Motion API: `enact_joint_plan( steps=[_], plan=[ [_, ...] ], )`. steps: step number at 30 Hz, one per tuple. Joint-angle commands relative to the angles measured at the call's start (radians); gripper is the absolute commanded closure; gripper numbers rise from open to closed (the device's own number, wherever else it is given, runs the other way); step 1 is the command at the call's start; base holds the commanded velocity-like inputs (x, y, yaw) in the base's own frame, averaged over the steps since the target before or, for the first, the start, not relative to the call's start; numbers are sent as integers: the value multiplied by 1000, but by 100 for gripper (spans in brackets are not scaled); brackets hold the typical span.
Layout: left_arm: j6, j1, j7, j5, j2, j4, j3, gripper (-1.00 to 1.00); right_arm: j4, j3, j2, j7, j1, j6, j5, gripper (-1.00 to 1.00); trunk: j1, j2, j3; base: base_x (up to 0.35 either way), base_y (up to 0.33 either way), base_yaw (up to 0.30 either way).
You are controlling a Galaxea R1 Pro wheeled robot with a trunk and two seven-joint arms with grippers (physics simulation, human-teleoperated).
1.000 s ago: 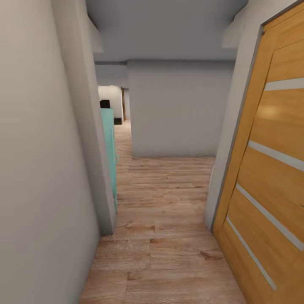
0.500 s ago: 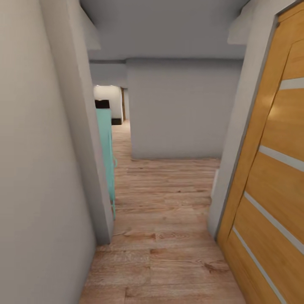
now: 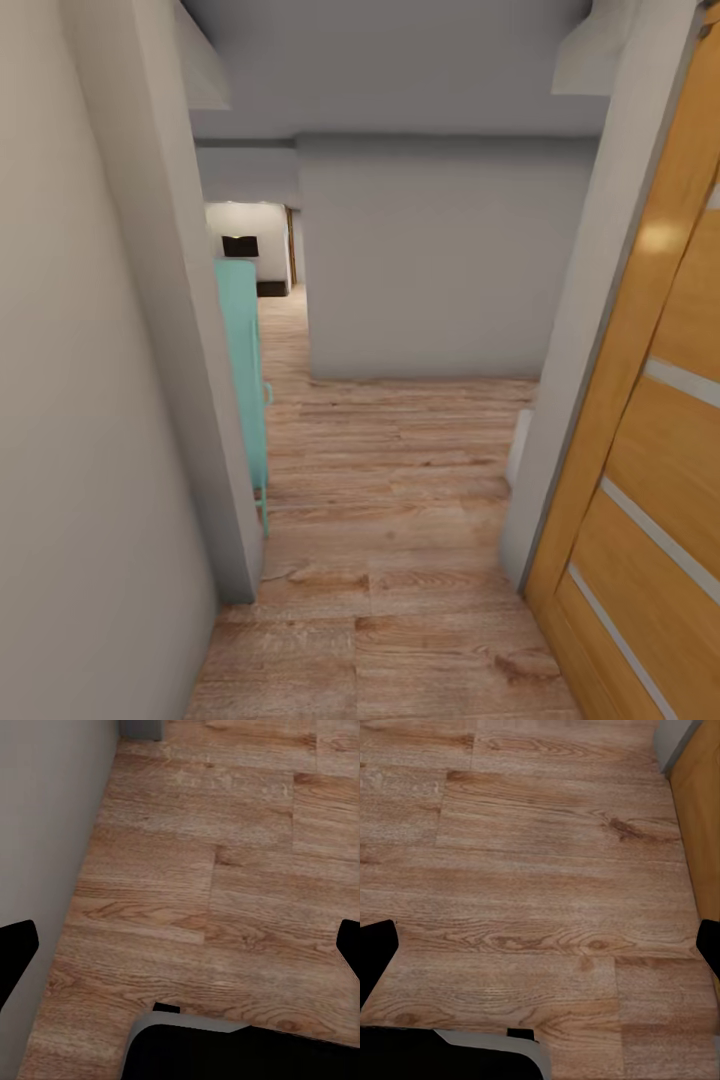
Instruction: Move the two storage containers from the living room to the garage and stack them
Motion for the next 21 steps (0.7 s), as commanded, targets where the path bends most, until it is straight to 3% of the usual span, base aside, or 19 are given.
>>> enact_joint_plan(
  steps=[1, 21],
  plan=[
    [-3, 0, 7, 3, 0, 1, -9, -100, -2, 7, -1, -10, 1, 0, 5, -100, 1, 0, 0, 309, 0, 0],
    [-2, 0, 9, 3, -2, 1, -9, -100, -2, 7, -3, -7, 1, 3, 9, -100, 1, 0, 0, 310, 0, 0]
  ],
)
